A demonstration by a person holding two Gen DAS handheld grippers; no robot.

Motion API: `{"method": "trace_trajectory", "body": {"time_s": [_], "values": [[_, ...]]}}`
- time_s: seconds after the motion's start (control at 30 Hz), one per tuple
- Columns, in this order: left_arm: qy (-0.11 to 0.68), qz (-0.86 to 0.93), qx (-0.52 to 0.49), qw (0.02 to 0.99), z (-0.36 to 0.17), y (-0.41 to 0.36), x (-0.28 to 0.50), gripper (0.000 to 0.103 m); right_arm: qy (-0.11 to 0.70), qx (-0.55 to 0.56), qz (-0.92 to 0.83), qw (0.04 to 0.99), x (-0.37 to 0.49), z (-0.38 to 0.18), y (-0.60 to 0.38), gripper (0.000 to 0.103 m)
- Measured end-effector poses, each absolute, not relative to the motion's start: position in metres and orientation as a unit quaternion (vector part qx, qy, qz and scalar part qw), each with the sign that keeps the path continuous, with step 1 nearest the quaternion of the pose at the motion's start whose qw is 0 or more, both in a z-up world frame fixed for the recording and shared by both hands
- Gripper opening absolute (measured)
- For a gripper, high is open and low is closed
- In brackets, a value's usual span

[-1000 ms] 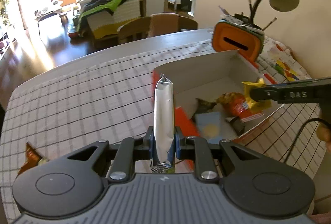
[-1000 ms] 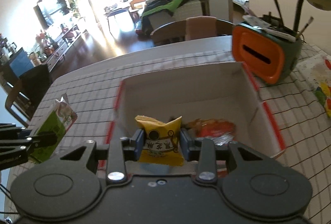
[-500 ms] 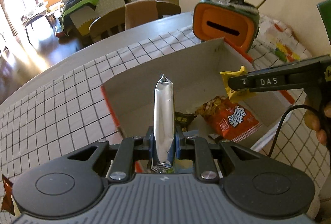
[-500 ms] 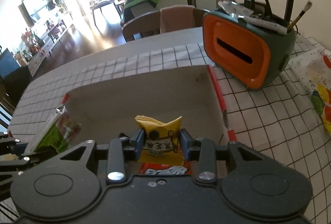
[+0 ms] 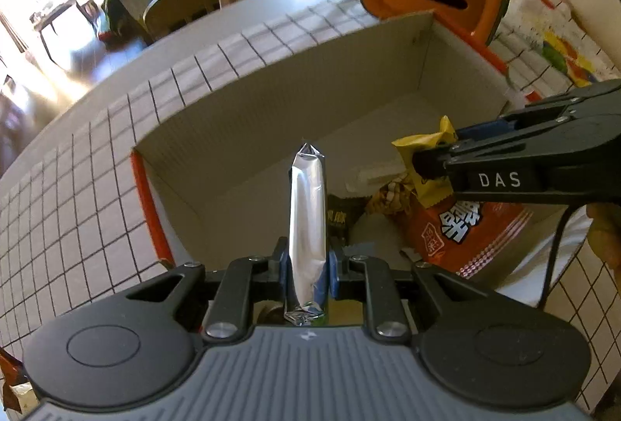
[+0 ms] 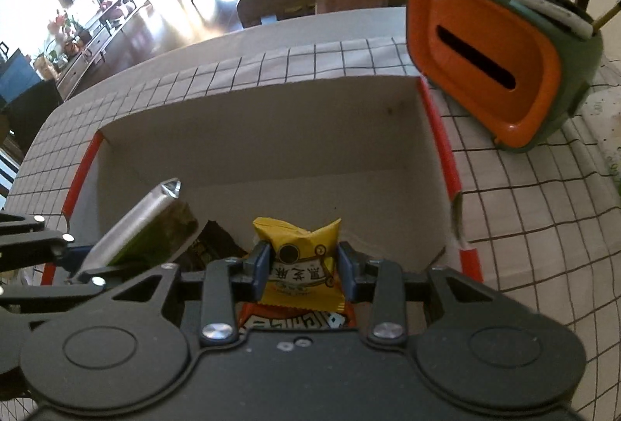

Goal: Organize snacks
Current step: 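Carry both snacks into the red box and open both grippers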

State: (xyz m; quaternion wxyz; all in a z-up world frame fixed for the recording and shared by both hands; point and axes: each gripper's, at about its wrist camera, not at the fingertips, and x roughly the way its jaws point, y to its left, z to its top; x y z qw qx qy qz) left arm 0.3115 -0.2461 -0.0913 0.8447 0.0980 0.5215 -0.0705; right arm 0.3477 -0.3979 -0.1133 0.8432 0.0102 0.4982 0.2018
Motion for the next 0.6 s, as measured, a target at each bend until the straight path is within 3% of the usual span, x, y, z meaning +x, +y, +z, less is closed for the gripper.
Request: {"method": "trace_trajectory", "body": {"time_s": [0.6], "values": [[0.533, -0.063, 0.083, 0.839, -0.0947, -0.2408, 0.3166, 0.020, 0.511, 0.007, 0.202, 0.836, 0.3531, -0.1184, -0.3946, 0.037]]}}
